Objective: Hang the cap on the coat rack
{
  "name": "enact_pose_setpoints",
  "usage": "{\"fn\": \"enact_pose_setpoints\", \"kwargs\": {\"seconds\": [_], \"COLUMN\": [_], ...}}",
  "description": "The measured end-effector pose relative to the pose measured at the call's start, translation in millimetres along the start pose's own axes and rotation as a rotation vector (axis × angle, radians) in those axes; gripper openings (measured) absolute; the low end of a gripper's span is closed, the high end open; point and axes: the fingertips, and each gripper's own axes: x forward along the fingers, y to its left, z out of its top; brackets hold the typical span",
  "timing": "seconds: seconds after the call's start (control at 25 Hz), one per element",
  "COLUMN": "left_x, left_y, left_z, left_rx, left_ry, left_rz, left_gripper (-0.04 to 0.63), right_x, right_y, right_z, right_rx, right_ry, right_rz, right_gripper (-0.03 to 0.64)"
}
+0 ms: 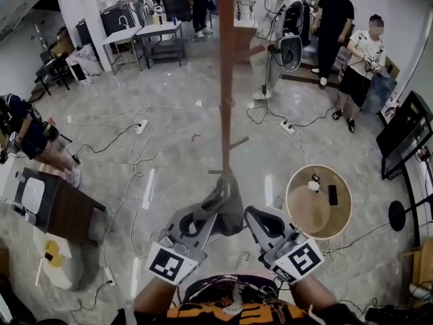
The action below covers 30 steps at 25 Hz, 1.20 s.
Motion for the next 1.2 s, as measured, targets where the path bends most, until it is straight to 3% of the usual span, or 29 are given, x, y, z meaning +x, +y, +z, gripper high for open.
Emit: {"fn": "enact_pose_setpoints", "kwargs": {"seconds": [0.16,0.36,0.76,1.2], "left_x": [35,61,88,132], "left_y": [11,29,74,109], "left_z": [6,4,7,5], "left_rx": [0.014,0.017,0.036,0.049], "left_ry": [-0.014,-0.017,0.009,0.048], "left_rz": [0.036,0.068,0.033,0.056], "left_gripper": [0.030,0.031,0.030,0.031], "right_x": [7,27,67,76], "right_y": [-38,-69,-94,-113], "right_z": [9,5,3,-2], "right_rx": [0.010,0.014,0.027,0.038], "right_ry": [-0.050,-0.038,-0.026,-0.017], "right_rz": [0.045,0.075,0.023,-0.006], "right_gripper": [0.021,0.021,0.021,0.023]}}
